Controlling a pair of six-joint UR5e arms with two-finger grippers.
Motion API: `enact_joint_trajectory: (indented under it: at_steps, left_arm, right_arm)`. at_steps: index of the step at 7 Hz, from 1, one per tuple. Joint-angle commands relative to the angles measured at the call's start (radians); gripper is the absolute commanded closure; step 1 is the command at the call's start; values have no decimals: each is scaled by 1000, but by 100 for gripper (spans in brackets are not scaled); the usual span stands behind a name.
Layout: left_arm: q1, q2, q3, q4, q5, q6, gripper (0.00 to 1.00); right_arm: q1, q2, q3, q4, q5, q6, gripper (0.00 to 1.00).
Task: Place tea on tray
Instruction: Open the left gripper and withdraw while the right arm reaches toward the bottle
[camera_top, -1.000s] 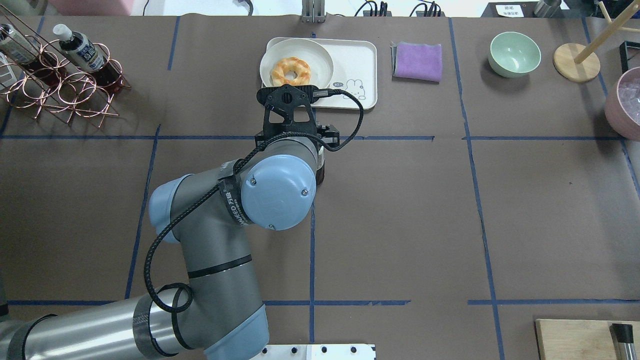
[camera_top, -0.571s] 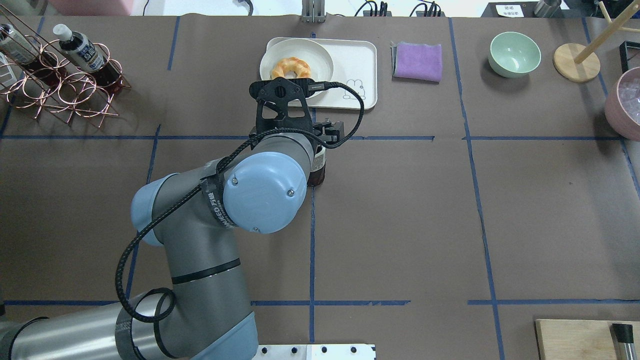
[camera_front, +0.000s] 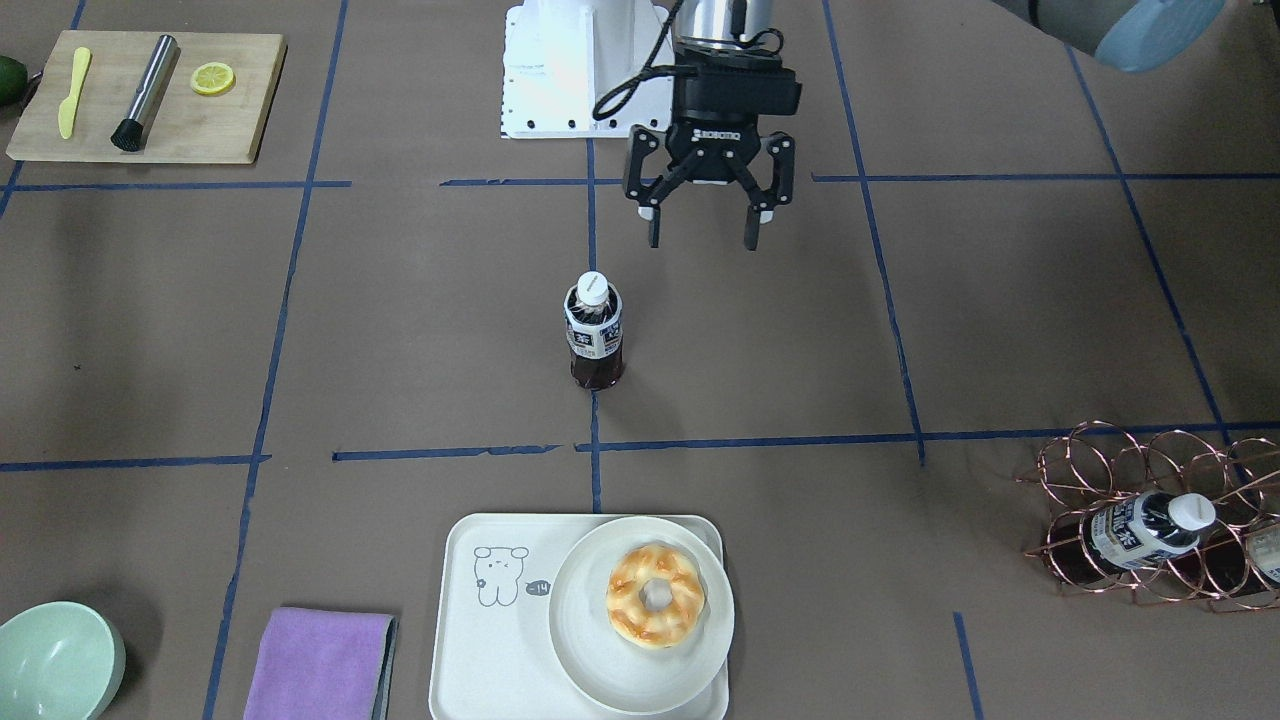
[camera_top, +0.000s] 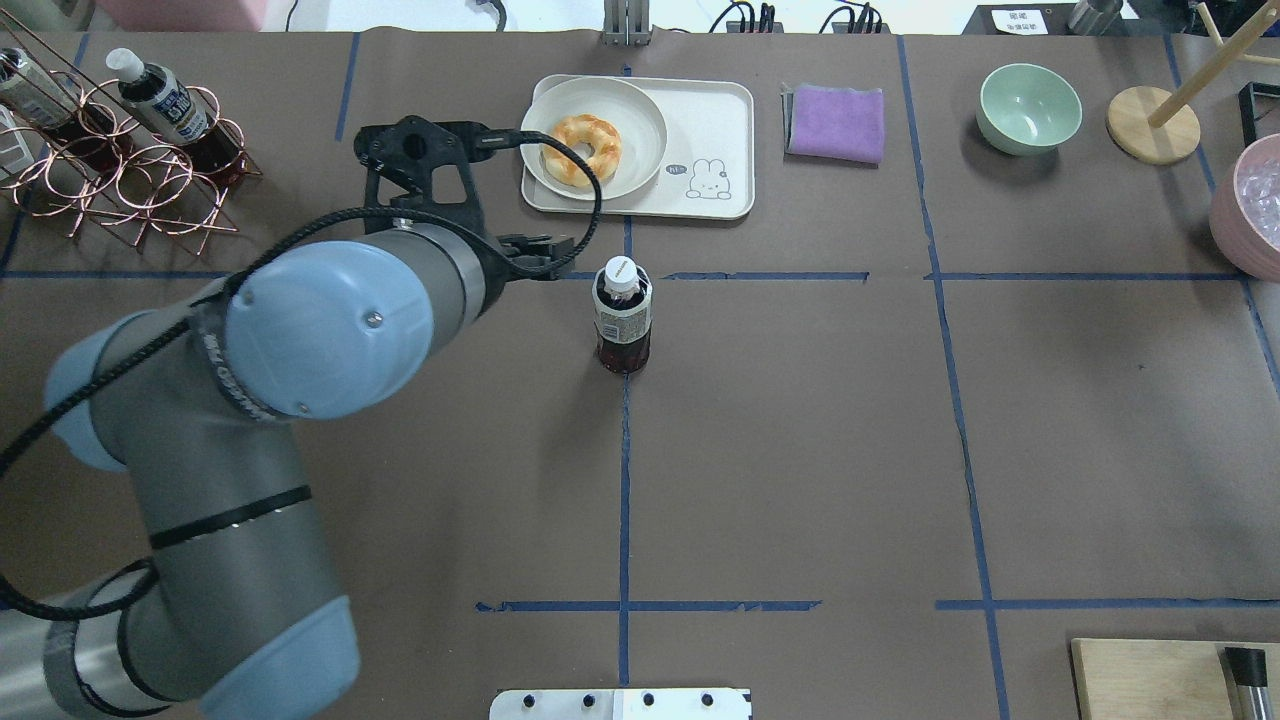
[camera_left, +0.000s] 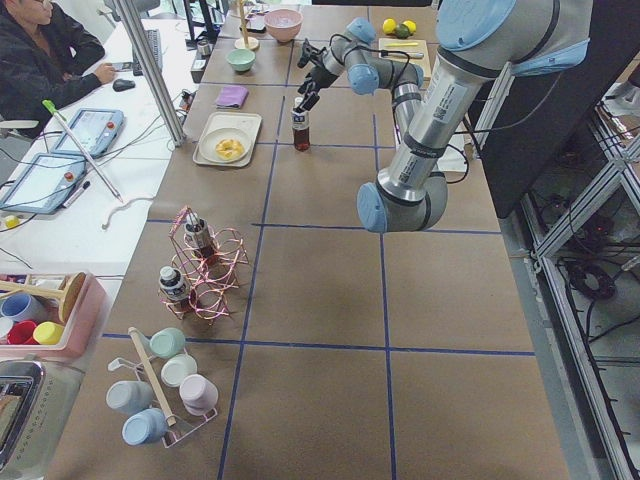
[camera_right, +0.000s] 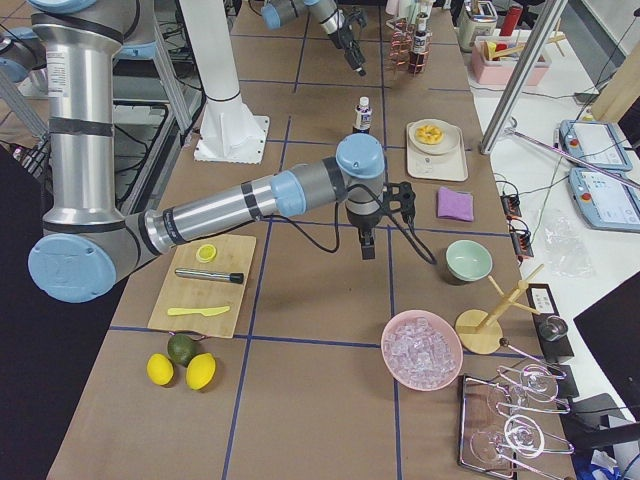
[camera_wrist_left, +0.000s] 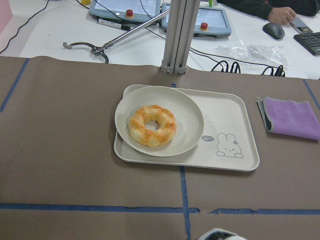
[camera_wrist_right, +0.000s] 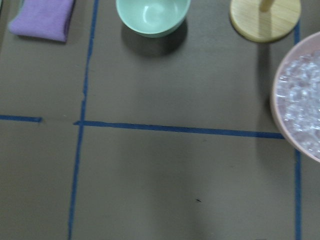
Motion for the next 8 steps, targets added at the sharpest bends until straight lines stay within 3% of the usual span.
enact_joint_trajectory:
  at_steps: [1, 3, 4, 5, 6, 8]
  left_arm:
    - [-120, 177, -100, 1, -197, 132, 0]
    - [-154, 294, -151, 1, -244, 194, 0]
    - [-208, 327, -152, 3, -317, 235, 0]
    - [-284, 384, -152, 3, -408, 333, 0]
    - [-349, 457, -154, 3, -483, 428, 0]
    - [-464, 568, -157, -9, -539, 659, 0]
  right_arm:
    - [-180, 192, 49, -6, -76, 349, 0]
    - [-377, 378, 49, -24, -202, 624, 0]
    - [-442, 491, 47, -153, -226, 667, 0]
    - [-517, 623, 49, -314, -327, 676, 0]
    - [-595, 674, 47, -352, -416, 705, 0]
    - [-714, 765, 18, -350, -519, 843, 0]
